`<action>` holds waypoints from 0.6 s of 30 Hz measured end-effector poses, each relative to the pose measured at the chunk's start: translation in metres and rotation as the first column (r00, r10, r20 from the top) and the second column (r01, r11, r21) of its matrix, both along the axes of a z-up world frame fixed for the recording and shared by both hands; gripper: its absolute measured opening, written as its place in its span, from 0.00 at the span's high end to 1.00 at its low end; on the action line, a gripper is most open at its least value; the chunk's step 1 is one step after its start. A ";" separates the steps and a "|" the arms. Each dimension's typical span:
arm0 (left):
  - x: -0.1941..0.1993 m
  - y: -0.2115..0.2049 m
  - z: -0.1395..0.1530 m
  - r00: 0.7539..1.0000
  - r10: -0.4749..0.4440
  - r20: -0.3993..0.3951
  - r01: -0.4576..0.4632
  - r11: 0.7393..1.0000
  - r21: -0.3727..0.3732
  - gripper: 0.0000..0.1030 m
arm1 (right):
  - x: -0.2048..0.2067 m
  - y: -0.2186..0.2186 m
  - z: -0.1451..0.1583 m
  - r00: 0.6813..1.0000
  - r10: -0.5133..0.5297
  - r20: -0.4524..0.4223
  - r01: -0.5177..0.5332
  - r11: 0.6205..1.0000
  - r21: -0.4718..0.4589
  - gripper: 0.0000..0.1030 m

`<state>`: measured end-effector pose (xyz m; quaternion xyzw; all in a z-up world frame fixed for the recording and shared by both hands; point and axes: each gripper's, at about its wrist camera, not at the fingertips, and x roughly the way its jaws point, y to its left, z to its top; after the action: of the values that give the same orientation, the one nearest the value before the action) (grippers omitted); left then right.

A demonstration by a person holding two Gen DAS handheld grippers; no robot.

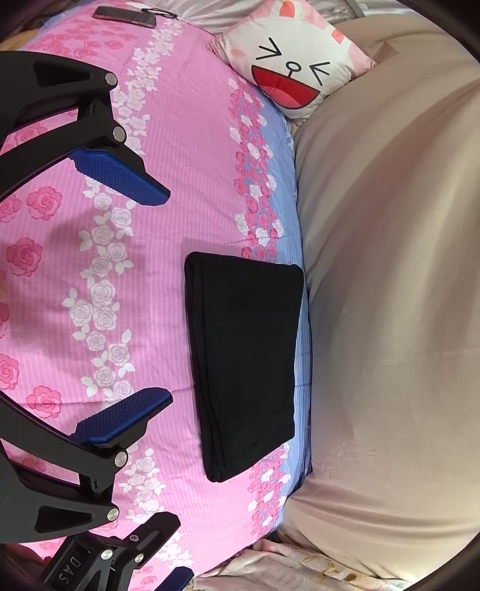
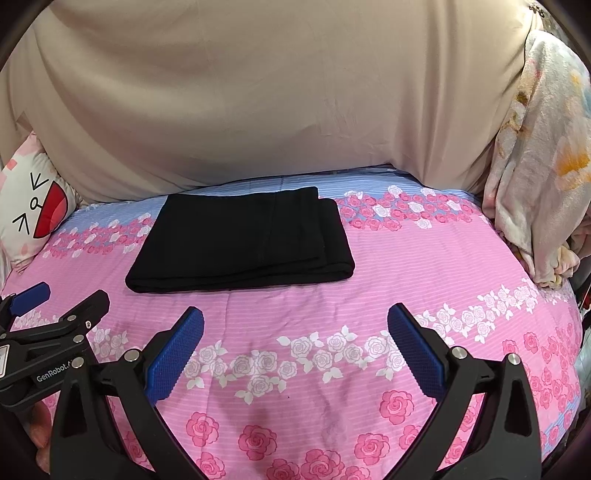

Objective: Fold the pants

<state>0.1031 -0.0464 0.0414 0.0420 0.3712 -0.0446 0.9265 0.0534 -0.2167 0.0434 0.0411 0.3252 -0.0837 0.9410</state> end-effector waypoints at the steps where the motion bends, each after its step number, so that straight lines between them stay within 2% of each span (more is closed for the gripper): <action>1: 0.000 0.000 0.000 1.000 0.001 0.002 -0.001 1.000 0.003 0.05 | 0.000 0.000 0.000 1.000 -0.001 0.001 0.001 1.000 -0.001 0.05; 18: 0.003 -0.003 0.000 1.000 -0.006 -0.001 0.006 1.000 0.008 0.05 | 0.002 0.001 -0.001 1.000 0.001 -0.003 -0.001 1.000 -0.006 0.05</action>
<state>0.1062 -0.0490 0.0413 0.0471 0.3715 -0.0460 0.9261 0.0549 -0.2160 0.0420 0.0377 0.3263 -0.0842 0.9407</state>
